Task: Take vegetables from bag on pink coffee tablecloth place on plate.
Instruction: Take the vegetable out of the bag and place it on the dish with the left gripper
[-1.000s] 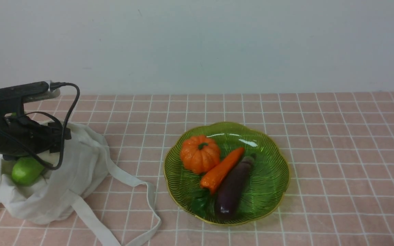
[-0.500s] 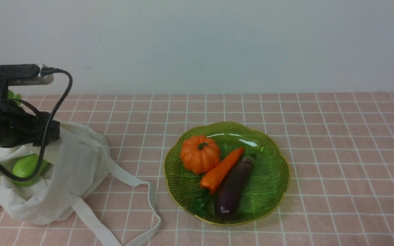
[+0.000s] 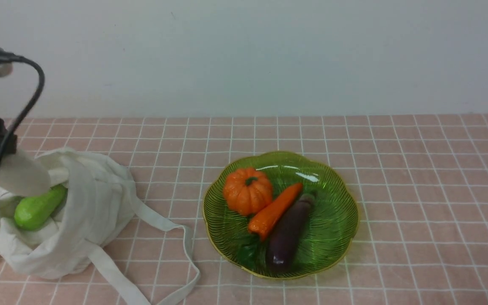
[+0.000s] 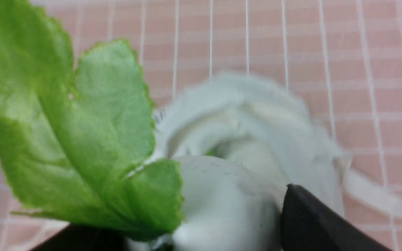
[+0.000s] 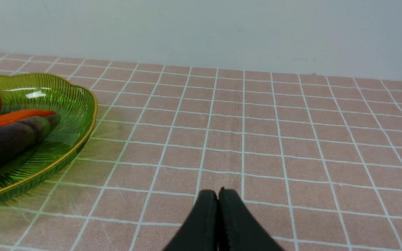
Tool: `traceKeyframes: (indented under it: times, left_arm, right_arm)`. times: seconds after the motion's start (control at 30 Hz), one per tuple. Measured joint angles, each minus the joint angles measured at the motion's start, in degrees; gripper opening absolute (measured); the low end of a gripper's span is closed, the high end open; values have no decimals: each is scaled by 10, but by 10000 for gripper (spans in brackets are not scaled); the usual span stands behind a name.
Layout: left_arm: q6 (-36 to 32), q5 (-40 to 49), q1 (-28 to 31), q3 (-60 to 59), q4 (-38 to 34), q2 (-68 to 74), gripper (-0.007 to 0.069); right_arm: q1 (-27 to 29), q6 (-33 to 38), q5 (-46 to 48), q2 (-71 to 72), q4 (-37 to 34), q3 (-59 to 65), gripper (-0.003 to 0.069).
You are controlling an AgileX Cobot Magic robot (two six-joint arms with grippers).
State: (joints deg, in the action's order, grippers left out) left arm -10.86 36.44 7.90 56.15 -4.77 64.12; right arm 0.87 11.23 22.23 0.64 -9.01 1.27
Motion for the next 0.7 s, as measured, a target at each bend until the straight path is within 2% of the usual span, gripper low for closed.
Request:
traceKeyframes:
  times: [0.17,0.23,0.27,0.33,0.37,0.43,0.6,0.7]
  left_arm:
    - [-26,8,-17,32,-119,-42,479]
    - [-63,8,-42,35,-193,-45,479]
    - [-113,9,-76,35,-266,-38,479]
    - [-143,9,-101,35,-302,-28,479]
    - [-197,6,-151,35,-350,-2,479]
    - [-247,-8,-208,35,-396,40,479]
    - [-310,-82,-313,35,-482,160,479]
    - [-339,-122,-349,37,-531,226,479]
  right_arm:
    - [0,0,0,0,0,0,-15]
    - [0,0,0,0,0,0,-15]
    - [0,0,0,0,0,0,-15]
    - [0,0,0,0,0,0,-15]
    - [0,0,0,0,0,0,-15]
    - [0,0,0,0,0,0,-15]
    - [0,0,0,0,0,0,-15]
    - [0,0,0,0,0,0,-15]
